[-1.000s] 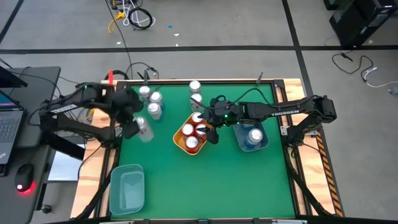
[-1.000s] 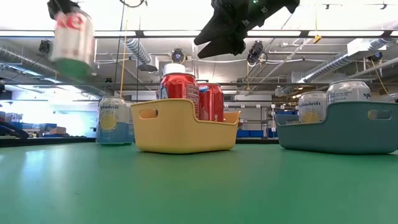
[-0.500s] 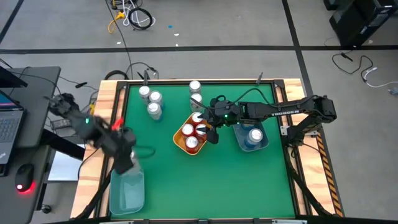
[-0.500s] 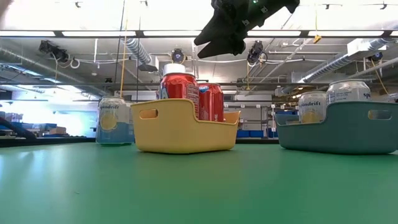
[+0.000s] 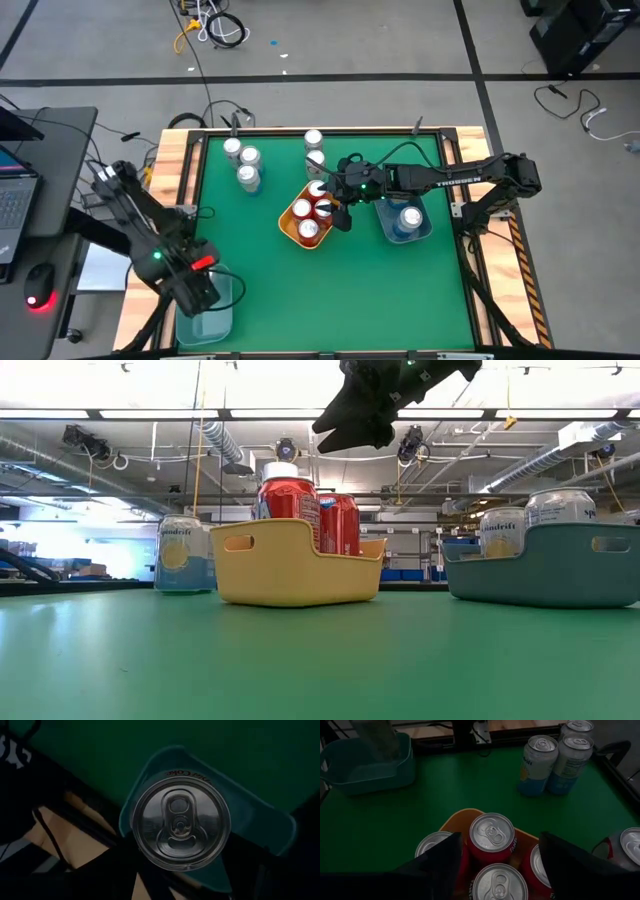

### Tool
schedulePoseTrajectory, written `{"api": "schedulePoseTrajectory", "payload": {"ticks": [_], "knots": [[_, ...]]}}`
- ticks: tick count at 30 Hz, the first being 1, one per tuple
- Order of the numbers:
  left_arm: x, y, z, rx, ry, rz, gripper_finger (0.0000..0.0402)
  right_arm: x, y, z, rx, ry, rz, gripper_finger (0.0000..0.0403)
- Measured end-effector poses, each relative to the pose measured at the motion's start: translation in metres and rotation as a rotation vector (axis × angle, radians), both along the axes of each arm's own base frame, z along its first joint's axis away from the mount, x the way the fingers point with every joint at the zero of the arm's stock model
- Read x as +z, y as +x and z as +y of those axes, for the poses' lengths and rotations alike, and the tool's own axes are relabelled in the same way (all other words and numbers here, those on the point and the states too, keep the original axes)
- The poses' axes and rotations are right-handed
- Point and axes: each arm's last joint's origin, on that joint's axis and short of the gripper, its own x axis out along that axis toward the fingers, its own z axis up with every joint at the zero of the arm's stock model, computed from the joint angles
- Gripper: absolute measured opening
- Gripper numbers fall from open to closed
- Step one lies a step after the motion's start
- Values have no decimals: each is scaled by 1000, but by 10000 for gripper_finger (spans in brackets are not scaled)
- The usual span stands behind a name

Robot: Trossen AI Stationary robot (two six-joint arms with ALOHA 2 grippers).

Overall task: Sort soda cans
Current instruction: Put the bottom left white soda can into the green bin

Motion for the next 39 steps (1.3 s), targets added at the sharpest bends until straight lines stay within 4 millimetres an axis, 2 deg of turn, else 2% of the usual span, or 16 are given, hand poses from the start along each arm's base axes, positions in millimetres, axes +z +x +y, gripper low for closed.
{"api": "schedulePoseTrajectory", "payload": {"ticks": [5, 9, 13, 21, 28, 33, 39], "knots": [[-25, -3, 6, 21, 75, 82, 240, 0, 0, 1, 19, 12, 1, 249], [-37, 0, 10, 16, 126, 68, 240, 0, 0, 1, 21, 14, 4, 246], [-39, 11, 14, -16, 171, -52, 240, 0, 0, 1, 24, 15, 4, 244], [-38, 36, 37, -101, 342, -188, 240, -1, 0, 4, 34, 16, 10, 243], [-38, 61, 53, -152, 314, -247, 239, -2, -1, 6, 43, 11, 25, 240], [-35, 48, 70, -65, 326, -66, 239, -3, -2, 6, 43, 11, 36, 239], [-40, 36, 80, 48, 301, -146, 239, -3, -2, 6, 43, 12, 40, 240]]}}
